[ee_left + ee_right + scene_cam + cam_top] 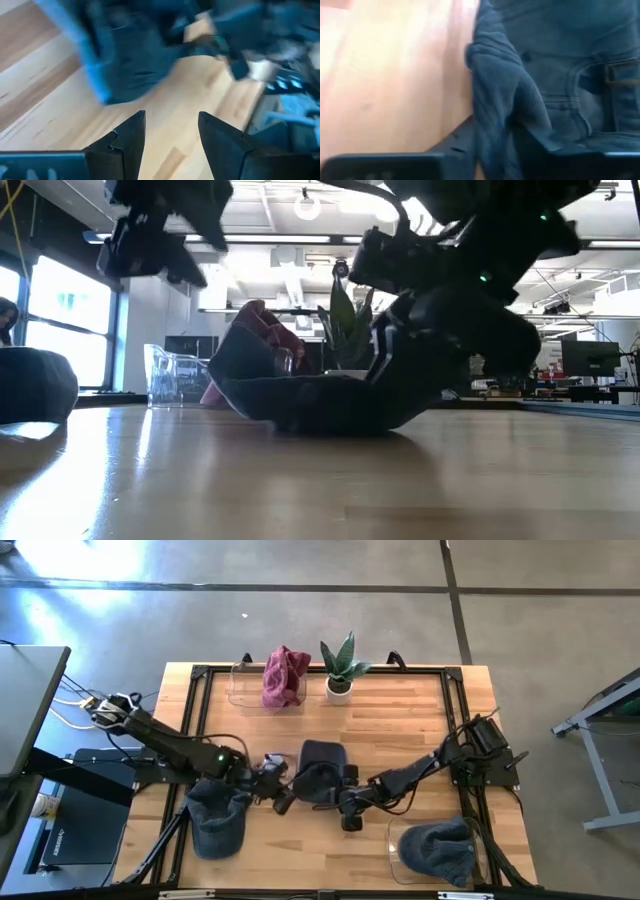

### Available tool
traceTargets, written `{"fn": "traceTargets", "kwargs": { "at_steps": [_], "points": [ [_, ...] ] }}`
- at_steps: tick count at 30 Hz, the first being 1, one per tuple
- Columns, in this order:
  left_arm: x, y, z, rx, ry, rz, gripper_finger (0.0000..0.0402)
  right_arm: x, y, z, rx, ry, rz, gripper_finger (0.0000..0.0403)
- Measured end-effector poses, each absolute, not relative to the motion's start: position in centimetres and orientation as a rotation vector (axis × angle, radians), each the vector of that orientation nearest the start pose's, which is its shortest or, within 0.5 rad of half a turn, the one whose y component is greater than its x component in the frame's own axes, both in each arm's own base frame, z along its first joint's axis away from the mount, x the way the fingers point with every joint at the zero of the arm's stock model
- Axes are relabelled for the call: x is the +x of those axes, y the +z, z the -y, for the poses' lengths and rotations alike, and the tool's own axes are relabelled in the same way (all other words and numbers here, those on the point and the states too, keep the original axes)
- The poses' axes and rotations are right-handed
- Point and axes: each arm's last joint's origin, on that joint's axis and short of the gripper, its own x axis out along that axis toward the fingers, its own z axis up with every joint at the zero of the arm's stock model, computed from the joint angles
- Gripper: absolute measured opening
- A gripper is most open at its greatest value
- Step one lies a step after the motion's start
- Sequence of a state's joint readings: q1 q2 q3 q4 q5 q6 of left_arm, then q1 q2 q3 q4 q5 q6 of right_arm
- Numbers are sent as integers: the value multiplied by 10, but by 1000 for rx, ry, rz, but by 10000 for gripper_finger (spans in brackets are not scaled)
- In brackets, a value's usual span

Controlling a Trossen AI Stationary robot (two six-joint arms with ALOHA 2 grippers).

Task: Pick & Place hat
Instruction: Put the top blue cap into the bottom transparent bin

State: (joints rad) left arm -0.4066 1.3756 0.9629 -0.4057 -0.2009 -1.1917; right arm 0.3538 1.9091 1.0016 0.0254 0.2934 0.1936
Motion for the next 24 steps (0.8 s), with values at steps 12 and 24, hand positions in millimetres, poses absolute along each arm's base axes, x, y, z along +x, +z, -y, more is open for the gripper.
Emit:
{"fn": "traceTargets", "kwargs": {
  "at_steps": [12,24],
  "points": [
    [268,252,147,-237,31,-575,178,342,185,-101,299,199,-763,21],
    [323,211,136,-243,-66,-529,277,346,191,-91,417,215,-739,5]
  ]
}}
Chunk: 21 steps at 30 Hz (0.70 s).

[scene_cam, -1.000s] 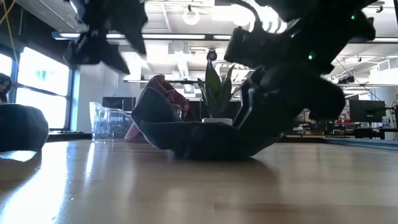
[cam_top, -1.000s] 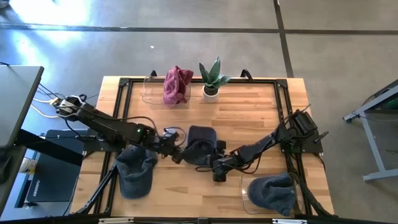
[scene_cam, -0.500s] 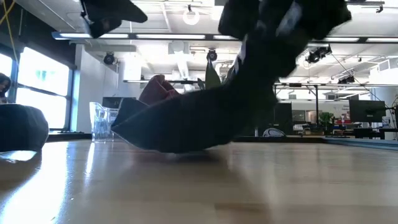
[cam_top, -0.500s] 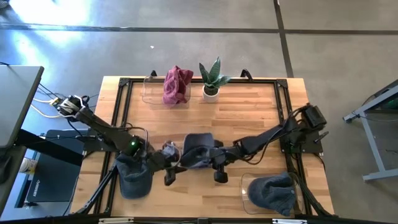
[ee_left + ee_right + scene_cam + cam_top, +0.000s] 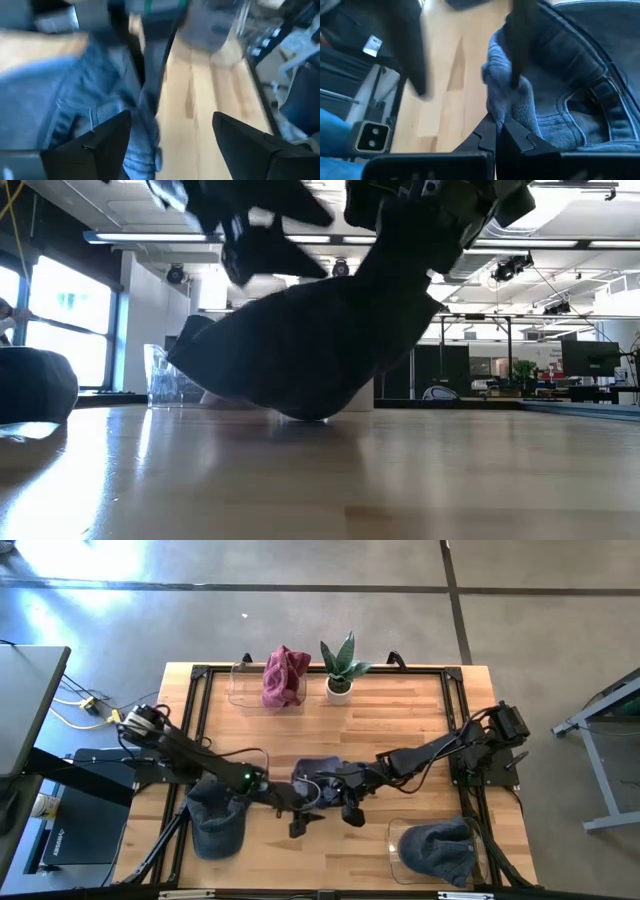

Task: Pick & Place hat
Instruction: Put the top blue cap into the bottom transparent bin

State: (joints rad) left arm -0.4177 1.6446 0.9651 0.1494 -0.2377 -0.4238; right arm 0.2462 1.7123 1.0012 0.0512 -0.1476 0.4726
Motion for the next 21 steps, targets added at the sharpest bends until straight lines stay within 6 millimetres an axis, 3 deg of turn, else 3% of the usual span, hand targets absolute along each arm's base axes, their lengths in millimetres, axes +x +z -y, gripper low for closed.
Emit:
{"fn": "traceTargets", "kwargs": {
  "at_steps": [6,11,18,21],
  "points": [
    [327,196,139,-263,-93,-583,253,348,194,-92,444,205,-711,9],
    [326,195,140,-265,-127,-606,174,347,196,-92,461,201,-709,5],
    [324,193,143,-299,-231,-666,31,343,205,-95,436,226,-685,6],
    [322,197,143,-322,-239,-659,9,341,207,-93,436,217,-695,6]
  ]
}}
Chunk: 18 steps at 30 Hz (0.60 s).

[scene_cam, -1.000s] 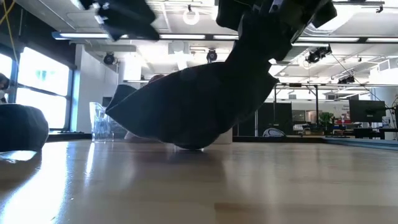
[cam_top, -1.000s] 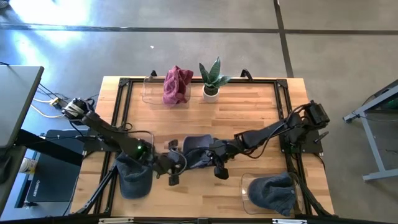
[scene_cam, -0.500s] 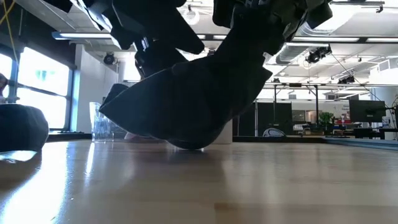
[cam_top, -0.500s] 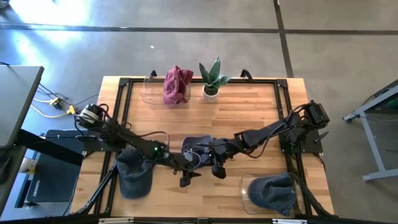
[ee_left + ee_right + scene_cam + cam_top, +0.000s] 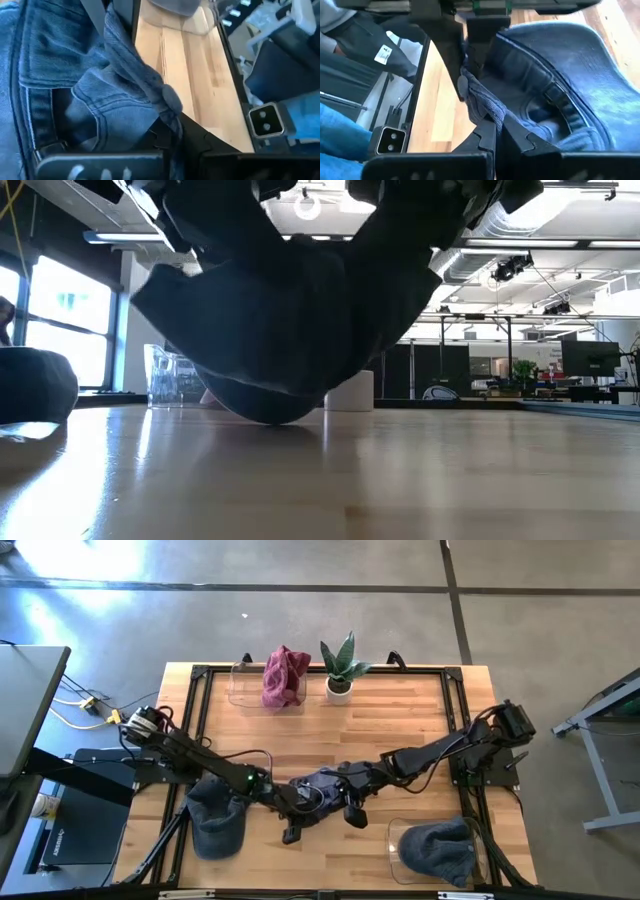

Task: Pick & Place hat
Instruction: Put the top blue cap into the bottom transparent bin

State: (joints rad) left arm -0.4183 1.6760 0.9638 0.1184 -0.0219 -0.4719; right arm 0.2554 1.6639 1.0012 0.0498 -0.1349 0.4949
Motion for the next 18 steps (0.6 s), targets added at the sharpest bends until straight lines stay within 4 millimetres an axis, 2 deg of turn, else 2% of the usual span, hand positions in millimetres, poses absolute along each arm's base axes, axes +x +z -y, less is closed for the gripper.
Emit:
{"fn": "traceTargets", "kwargs": {
  "at_steps": [4,11,14,18],
  "points": [
    [320,202,143,-334,-256,-659,24,334,219,-93,438,310,-708,46],
    [316,219,139,-358,-303,-617,4,315,251,-97,401,421,-646,176],
    [317,219,135,-371,-316,-627,4,313,256,-105,326,419,-592,215],
    [320,220,130,-410,-335,-626,5,315,253,-111,194,346,-546,245]
  ]
}}
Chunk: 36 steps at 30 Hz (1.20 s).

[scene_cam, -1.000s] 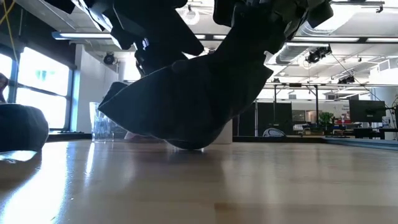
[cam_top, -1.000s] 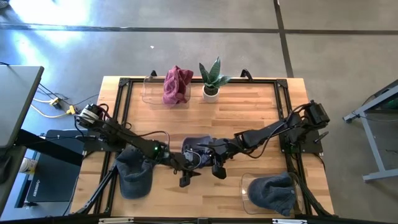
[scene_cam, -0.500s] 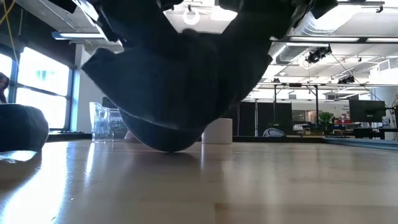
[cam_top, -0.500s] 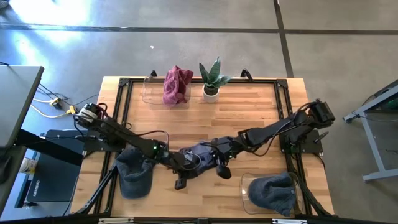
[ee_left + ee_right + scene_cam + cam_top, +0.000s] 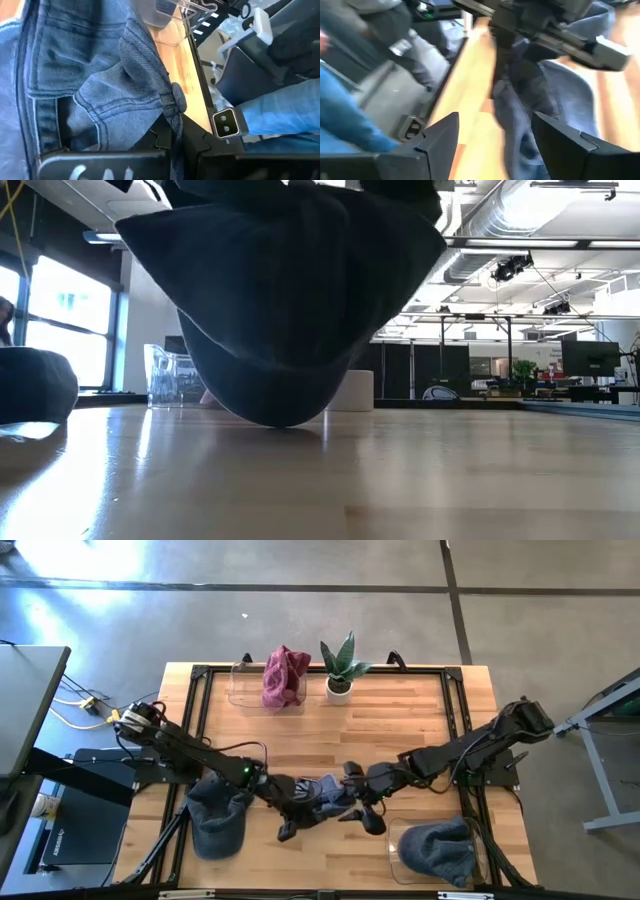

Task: Pick & Place hat
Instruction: Put the top blue cap into the bottom transparent bin

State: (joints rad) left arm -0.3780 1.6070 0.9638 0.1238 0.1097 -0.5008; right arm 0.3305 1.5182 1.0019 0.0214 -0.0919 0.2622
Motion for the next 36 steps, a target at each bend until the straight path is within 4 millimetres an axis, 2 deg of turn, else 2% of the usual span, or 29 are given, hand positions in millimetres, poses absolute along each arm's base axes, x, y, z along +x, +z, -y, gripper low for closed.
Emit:
{"fn": "traceTargets", "kwargs": {
  "at_steps": [5,8,11,15,17,22,26,30,36],
  "points": [
    [324,222,121,-457,-315,-619,5,323,233,-113,142,333,-592,251],
    [327,222,114,-464,-295,-610,5,328,218,-117,125,398,-644,250],
    [329,222,108,-484,-303,-616,5,330,206,-123,127,491,-687,232],
    [330,222,104,-516,-351,-638,5,329,203,-127,210,639,-729,186],
    [331,227,105,-495,-367,-642,5,327,202,-128,228,651,-757,171],
    [335,248,111,-378,-465,-669,5,325,200,-119,237,591,-810,174],
    [338,266,112,-321,-471,-709,5,318,216,-106,289,553,-824,209],
    [339,278,111,-296,-452,-725,5,304,245,-96,297,511,-764,245],
    [342,289,111,-294,-432,-686,5,280,291,-91,247,330,-555,248]
  ]
}}
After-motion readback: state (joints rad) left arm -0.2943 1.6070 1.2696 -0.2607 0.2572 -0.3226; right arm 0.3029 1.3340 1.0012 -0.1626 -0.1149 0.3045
